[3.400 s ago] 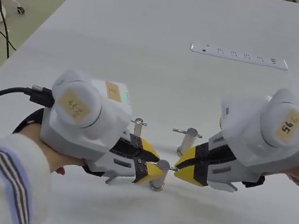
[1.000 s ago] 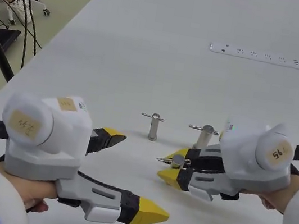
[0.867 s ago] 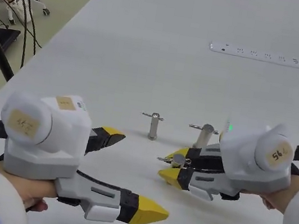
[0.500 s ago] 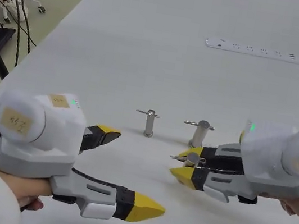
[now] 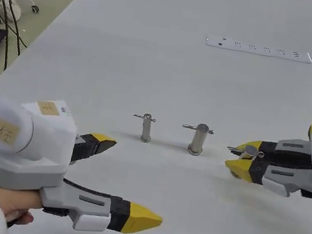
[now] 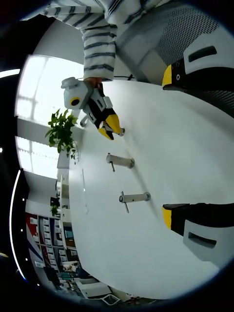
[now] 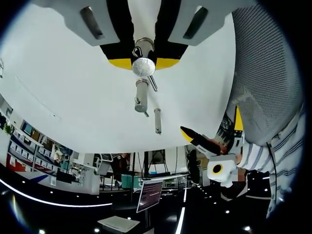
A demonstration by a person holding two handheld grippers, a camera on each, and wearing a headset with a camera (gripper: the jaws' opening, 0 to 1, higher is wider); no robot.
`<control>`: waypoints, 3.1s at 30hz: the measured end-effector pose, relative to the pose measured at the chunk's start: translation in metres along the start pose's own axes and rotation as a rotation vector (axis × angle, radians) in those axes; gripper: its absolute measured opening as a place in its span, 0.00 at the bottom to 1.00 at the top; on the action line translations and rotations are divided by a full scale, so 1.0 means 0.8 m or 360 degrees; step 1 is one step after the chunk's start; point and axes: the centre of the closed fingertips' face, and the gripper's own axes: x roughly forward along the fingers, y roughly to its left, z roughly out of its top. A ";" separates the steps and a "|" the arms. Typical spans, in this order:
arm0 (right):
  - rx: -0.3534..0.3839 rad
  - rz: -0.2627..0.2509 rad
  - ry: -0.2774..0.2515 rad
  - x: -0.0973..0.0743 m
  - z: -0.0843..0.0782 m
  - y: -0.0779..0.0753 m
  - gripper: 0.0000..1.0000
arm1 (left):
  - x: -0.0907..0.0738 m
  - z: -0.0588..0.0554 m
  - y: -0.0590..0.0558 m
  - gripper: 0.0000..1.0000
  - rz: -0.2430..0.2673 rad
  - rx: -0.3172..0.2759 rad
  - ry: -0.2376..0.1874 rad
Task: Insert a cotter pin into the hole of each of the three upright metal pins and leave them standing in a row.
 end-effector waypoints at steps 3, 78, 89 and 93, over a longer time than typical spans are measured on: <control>0.0009 -0.0020 0.0010 -0.002 -0.005 -0.011 0.09 | 0.000 -0.003 -0.001 0.95 0.0001 -0.0007 0.0018; 0.0355 -0.0290 -0.0255 -0.069 0.053 -0.013 0.79 | -0.029 0.070 -0.013 0.96 0.0081 -0.0041 -0.0199; 0.0464 -0.0332 -0.0262 -0.080 0.051 0.005 0.89 | -0.034 0.070 -0.010 0.98 0.0089 -0.0073 -0.0221; 0.0507 -0.0348 -0.0294 -0.086 0.052 0.012 0.91 | -0.035 0.070 -0.011 0.99 0.0091 -0.0086 -0.0235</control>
